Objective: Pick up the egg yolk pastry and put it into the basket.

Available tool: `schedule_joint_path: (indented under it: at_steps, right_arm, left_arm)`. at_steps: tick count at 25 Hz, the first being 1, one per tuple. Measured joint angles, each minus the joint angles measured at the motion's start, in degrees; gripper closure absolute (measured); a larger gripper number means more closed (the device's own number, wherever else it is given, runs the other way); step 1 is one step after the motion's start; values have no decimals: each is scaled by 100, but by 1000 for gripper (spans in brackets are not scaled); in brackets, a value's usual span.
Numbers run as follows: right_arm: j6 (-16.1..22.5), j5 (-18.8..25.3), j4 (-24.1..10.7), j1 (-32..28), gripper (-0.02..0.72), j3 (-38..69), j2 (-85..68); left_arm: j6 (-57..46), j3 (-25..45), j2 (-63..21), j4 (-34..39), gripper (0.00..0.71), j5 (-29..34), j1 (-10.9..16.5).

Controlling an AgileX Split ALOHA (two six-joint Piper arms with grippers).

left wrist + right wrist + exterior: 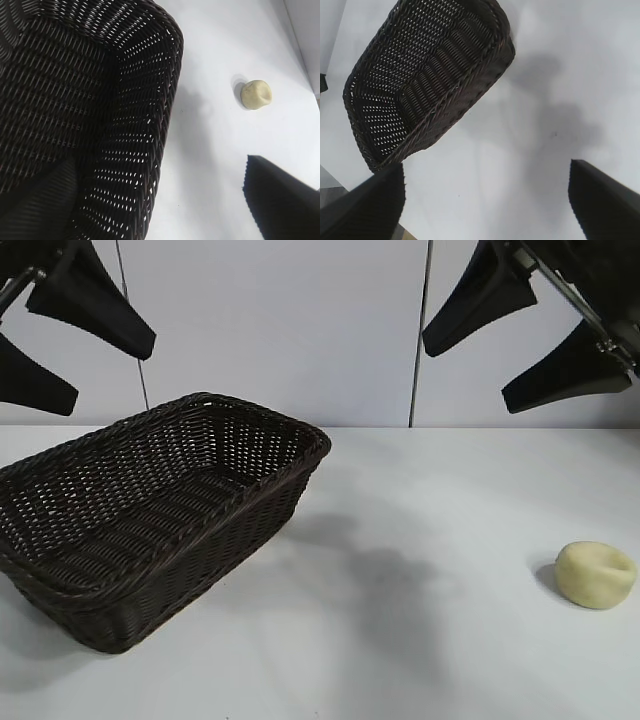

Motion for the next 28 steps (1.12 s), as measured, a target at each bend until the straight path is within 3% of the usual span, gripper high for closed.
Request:
schedule_joint_path:
  at_steps: [8,13,22,28]
  right_arm:
    - [0,6,-4,0,71,0,0]
    - [0,6,-4,0,71,0,0]
    - [0,6,-4,0,71,0,0]
    - [0,11,-4,0,71,0,0]
  left_arm:
    - [-81,0,0,0,58,-92,0]
    - [-1036,-36,-25,308,58,107,0]
    - [-5076,-1081,-292,3153,58,1378,0]
    - [-6978,-1139,-393,4174,58,1656,0]
